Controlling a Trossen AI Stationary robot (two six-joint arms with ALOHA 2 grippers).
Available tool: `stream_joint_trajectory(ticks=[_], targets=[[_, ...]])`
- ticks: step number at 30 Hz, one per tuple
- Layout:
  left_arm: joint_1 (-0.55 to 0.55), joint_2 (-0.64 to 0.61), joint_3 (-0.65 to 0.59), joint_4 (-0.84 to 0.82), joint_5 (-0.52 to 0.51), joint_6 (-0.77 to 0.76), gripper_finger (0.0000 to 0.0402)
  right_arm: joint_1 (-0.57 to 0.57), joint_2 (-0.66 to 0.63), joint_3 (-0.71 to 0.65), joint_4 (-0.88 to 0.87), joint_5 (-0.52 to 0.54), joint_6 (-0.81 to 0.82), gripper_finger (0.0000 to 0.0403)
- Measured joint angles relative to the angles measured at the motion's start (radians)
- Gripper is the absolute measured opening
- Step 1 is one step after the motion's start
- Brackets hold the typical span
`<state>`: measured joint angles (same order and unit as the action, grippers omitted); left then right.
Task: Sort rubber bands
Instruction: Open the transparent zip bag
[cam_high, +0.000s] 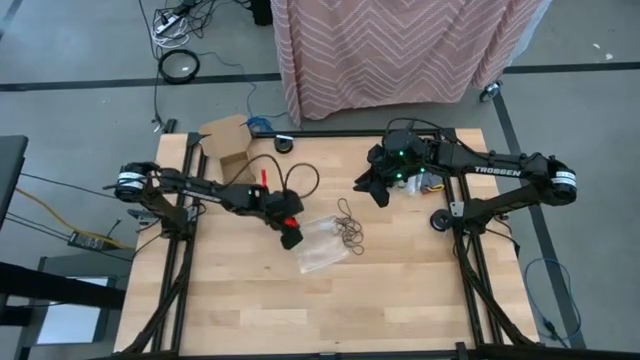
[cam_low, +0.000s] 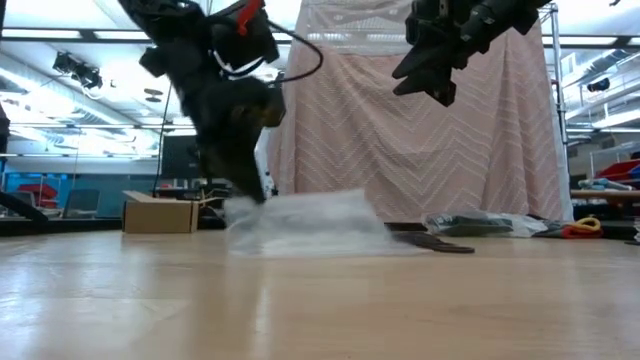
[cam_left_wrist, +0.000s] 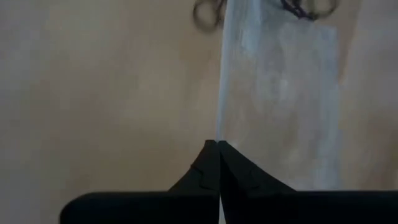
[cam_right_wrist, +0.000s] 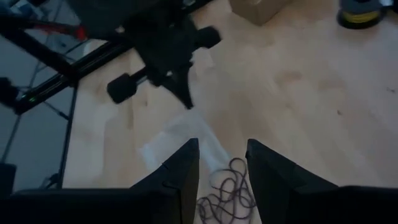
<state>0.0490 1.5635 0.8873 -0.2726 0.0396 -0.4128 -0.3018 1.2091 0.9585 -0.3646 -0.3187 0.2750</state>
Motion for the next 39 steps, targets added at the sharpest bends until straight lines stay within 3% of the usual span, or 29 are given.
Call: stream_joint_trajectory(ticks=[6,11,18,27,33,39], targets=[[0.069,-0.007,0.114,-0.059,0.079,0.175,0.0001,-0.024,0.0,0.0,0.002,-0.096,-0.111,0.0124],[0.123,-0.009,0.242,-0.222,0.089,0.333,0.0001,-0.044,0.003,0.03,-0.041,-0.104,-0.174,0.0124],[0.182,-0.009,0.412,-0.321,0.085,0.487,0.0,-0.083,0.166,0.238,-0.248,-0.125,-0.296,0.0124],[0.198,0.076,0.61,-0.475,0.085,0.621,0.0,-0.084,0.388,0.547,-0.395,-0.161,-0.425,0.0124],[0.205,0.082,0.664,-0.461,0.037,0.641,0.0,-0.081,0.44,0.572,-0.416,-0.238,-0.436,0.0124],[0.207,0.082,0.691,-0.444,0.051,0.64,0.0,-0.081,0.443,0.572,-0.397,-0.203,-0.438,0.0112]])
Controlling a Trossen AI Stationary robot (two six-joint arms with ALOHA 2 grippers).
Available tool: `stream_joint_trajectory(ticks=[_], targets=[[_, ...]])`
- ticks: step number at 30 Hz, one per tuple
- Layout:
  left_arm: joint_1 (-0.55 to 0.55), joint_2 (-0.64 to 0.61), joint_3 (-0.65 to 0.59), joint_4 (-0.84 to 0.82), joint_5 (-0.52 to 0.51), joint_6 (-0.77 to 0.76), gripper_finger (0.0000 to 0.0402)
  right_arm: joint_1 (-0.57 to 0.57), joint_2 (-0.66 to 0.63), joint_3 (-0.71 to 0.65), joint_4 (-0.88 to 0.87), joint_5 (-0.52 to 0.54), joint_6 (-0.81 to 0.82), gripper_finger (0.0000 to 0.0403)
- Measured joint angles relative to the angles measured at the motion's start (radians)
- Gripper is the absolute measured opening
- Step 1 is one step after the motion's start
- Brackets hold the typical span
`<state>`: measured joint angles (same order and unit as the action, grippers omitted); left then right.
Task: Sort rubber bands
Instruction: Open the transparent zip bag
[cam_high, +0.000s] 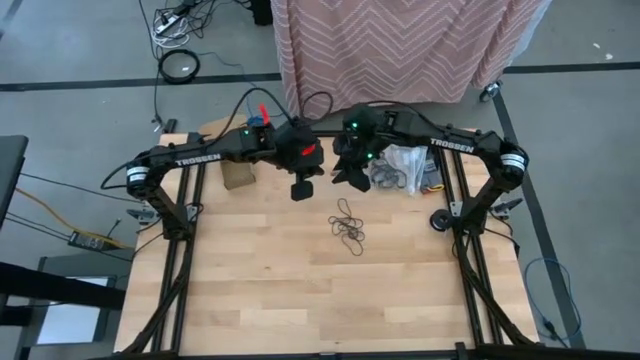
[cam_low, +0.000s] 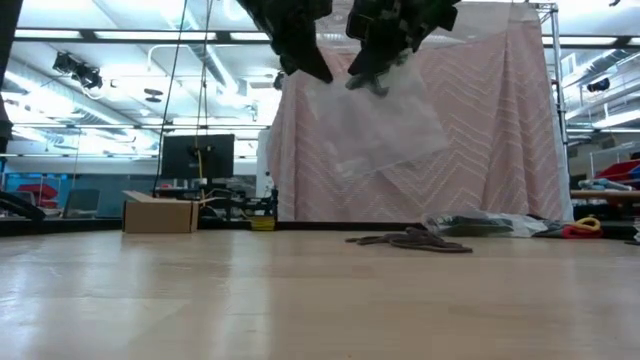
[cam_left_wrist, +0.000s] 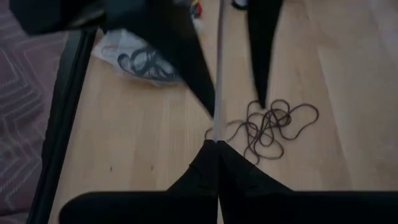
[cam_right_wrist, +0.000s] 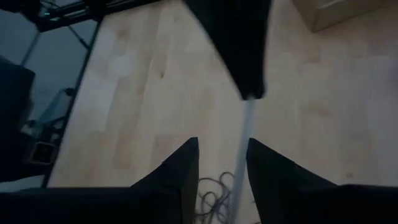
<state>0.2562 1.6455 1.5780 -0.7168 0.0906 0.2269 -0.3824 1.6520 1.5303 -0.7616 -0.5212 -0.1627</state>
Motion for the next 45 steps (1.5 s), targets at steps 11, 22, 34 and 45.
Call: stream_joint_trajectory(ticks=[11,22,34,45], targets=[[0.0,-0.006,0.0,0.022,-0.037,-0.022,0.0021,0.0,-0.002,0.0,-0.002,0.058,0.043,0.0001],[0.005,-0.017,0.114,-0.059,-0.045,0.009,0.0062,-0.033,-0.003,0.0,0.007,0.053,0.067,0.0],[0.143,-0.032,0.184,-0.139,0.136,-0.109,0.0131,-0.076,-0.11,0.0,0.072,0.038,0.091,0.0],[0.197,-0.031,0.182,0.041,0.331,-0.093,0.0132,-0.085,-0.197,0.0,0.101,0.077,0.118,0.0]])
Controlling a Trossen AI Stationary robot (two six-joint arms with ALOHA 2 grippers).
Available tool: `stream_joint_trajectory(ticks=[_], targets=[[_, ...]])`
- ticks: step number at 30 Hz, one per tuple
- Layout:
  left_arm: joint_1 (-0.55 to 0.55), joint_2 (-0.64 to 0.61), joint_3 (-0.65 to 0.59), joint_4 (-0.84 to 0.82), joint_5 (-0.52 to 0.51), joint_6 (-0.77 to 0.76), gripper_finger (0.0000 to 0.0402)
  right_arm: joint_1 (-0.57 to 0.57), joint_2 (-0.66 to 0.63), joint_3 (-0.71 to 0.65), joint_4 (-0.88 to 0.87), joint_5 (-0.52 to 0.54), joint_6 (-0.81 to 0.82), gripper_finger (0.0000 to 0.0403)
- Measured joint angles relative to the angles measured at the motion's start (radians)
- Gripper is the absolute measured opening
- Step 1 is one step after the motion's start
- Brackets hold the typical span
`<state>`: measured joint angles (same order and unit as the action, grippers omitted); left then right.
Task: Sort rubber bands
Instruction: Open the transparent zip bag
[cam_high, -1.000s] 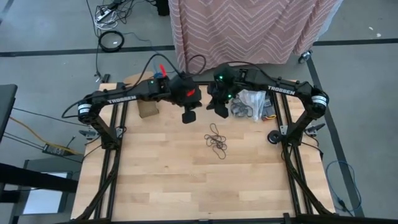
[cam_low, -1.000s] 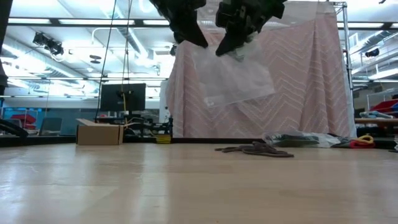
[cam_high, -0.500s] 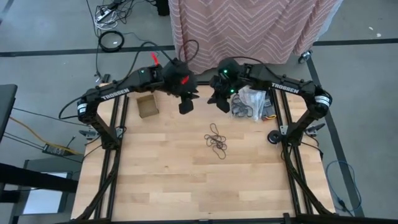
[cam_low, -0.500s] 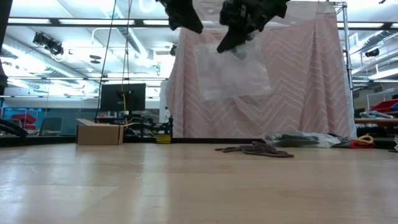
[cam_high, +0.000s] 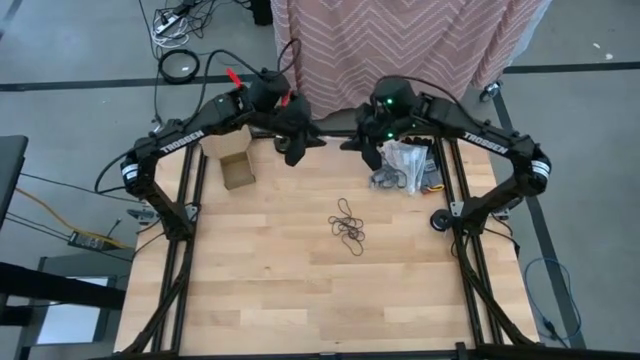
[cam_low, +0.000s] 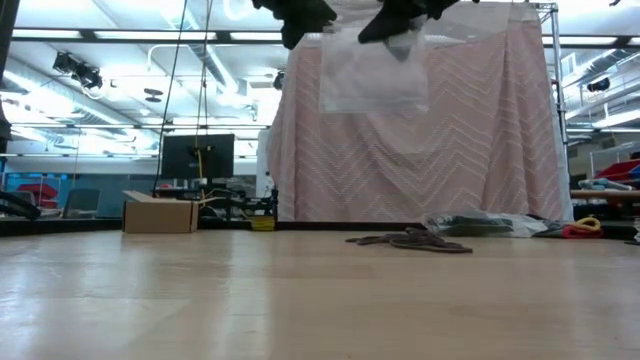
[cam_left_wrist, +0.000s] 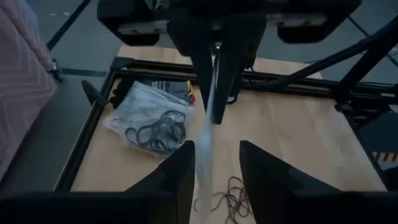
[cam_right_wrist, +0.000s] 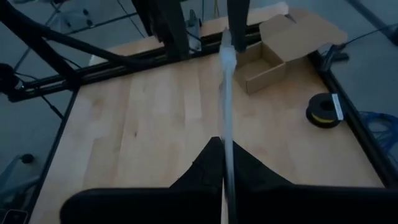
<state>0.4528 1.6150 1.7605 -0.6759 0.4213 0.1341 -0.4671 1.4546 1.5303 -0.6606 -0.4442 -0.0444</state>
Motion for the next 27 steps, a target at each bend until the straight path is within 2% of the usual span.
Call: stream_joint_trajectory(ticks=[12,22,27], targets=[[0.025,0.0,0.0,-0.015,0.006,0.018,0.012,-0.013,-0.035,0.0,0.065,-0.001,0.044,0.0],[0.025,0.0,0.0,0.031,0.007,0.021,0.0015,-0.014,-0.035,0.0,0.069,-0.003,0.043,0.0],[0.025,0.0,0.0,0.049,0.007,0.021,0.0004,-0.015,-0.035,0.0,0.069,-0.003,0.042,0.0]])
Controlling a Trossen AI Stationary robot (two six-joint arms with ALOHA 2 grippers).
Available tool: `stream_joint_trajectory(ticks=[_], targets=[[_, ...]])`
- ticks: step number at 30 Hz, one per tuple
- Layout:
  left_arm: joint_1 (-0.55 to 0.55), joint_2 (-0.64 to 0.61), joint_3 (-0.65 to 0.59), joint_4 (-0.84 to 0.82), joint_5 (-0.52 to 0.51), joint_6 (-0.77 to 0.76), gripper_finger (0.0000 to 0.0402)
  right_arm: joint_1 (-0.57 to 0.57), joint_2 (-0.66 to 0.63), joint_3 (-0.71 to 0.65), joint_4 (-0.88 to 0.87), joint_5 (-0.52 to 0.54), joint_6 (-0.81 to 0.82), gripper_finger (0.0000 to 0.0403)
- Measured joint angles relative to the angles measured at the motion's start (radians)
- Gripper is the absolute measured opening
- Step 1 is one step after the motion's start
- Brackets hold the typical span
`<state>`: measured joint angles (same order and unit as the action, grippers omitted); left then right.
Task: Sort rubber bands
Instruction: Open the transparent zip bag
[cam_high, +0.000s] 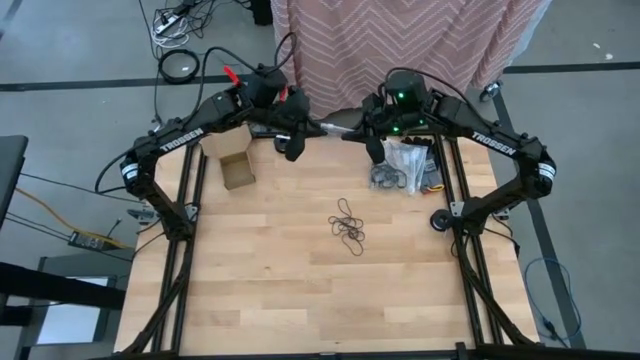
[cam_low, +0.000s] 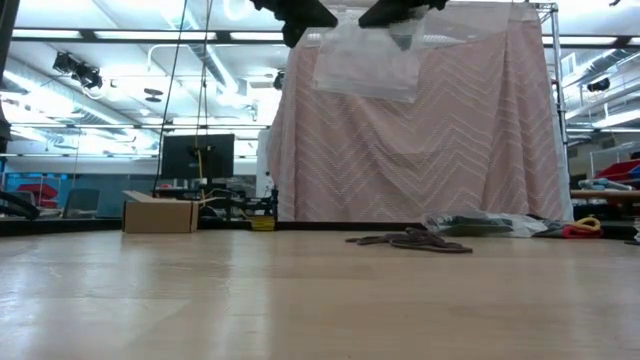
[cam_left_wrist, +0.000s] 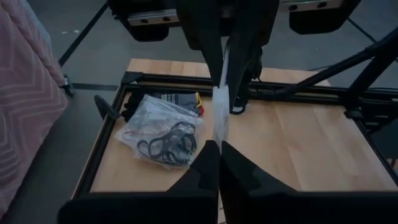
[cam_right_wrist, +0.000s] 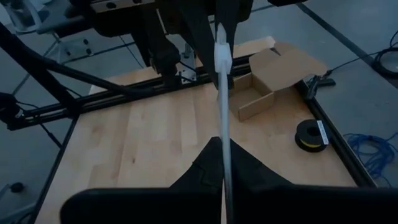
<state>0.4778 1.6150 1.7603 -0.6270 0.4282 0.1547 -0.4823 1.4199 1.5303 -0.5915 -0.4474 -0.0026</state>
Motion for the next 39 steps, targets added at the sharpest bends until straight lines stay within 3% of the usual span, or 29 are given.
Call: stream_joint_trajectory(ticks=[5,18,39], targets=[[0.0,0.0,0.0,-0.015,0.014,0.014,0.0003,-0.001,0.0,0.0,0.002,0.0,-0.058,0.0009],[-0.008,0.027,-0.001,-0.052,0.039,0.047,0.0001,-0.001,0.001,0.0,0.028,0.0,-0.07,0.0113],[-0.055,0.084,-0.001,0.032,0.079,0.013,0.0,0.011,0.002,0.0,-0.005,0.009,-0.068,0.0111]])
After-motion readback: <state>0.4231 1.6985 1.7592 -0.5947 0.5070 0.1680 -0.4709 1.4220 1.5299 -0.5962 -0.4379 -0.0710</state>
